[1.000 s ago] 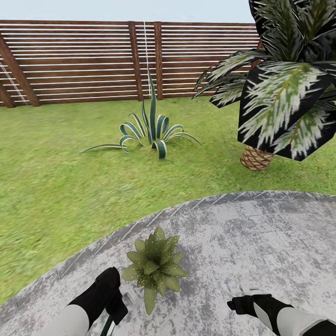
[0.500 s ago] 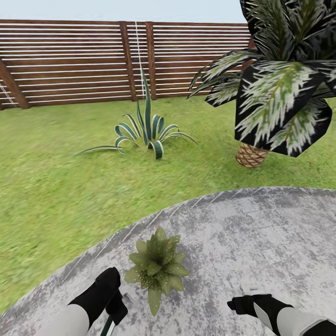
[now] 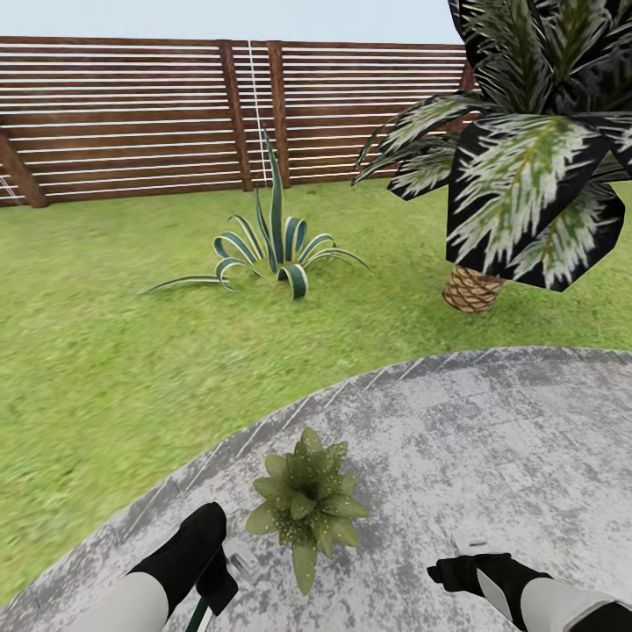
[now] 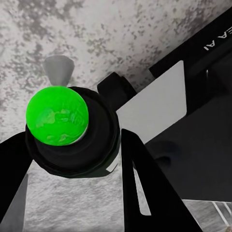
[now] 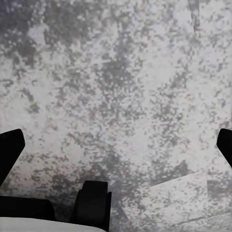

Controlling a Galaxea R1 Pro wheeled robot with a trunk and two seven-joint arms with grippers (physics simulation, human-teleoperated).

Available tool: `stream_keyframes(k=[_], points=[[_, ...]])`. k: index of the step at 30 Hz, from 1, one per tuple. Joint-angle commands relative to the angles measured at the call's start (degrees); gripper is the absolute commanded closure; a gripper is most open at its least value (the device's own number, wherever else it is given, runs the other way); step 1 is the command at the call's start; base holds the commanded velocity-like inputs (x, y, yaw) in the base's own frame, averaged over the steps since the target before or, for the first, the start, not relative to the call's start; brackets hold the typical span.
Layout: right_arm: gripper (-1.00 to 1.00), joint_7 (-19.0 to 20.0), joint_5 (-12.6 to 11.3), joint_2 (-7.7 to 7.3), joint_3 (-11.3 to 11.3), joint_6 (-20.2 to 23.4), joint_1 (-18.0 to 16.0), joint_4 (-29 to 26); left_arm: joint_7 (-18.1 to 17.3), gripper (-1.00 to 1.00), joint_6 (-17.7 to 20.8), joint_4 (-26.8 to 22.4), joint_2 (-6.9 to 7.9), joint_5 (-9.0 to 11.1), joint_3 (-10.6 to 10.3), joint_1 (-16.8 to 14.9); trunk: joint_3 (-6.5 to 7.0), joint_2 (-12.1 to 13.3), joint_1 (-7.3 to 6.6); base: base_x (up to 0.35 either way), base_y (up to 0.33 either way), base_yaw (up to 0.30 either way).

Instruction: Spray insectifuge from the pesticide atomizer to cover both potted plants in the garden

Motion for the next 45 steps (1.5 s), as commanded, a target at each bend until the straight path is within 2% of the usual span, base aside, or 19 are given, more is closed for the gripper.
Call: stream_keyframes(k=[1,9,19,25,32,45], points=[[-1.00,0.3,-0.6,0.00,0.5,0.1,-0.1,0.1,-0.6,1.00,0.1,-0.1,-0.01,-0.6,-0.1,0.0,-0.04,0.0,0.00,0.000,0.000,0.000],[-1.00,0.3,-0.6,0.00,0.5,0.1,-0.1,0.1,-0.6,1.00,0.1,-0.1,-0.01,-0.6,-0.1,0.0,-0.04,0.0,0.00,0.000,0.050,-0.051],[-1.00,0.3,-0.6,0.00,0.5,0.1,-0.1,0.1,-0.6,1.00,0.1,-0.1,-0.02,-0.6,-0.1,0.0,-0.04,0.0,0.00,0.050,0.295,-0.256],[-1.00,0.3,-0.6,0.00,0.5,0.1,-0.1,0.1,-0.6,1.00,0.1,-0.1,-0.02,-0.6,-0.1,0.0,-0.06,0.0,0.00,0.178,0.239,-0.078],[-1.00,0.3,-0.6,-0.01,0.4,0.3,-0.1,0.1,-0.6,1.00,0.1,-0.1,-0.02,-0.6,-0.2,0.0,-0.01,0.0,0.00,0.012,0.015,-0.029],[-1.00,0.3,-0.6,0.00,0.4,0.3,-0.1,0.1,-0.6,1.00,0.1,0.1,-0.02,-0.6,-0.2,0.0,0.84,0.0,0.00,0.000,0.000,-0.172]])
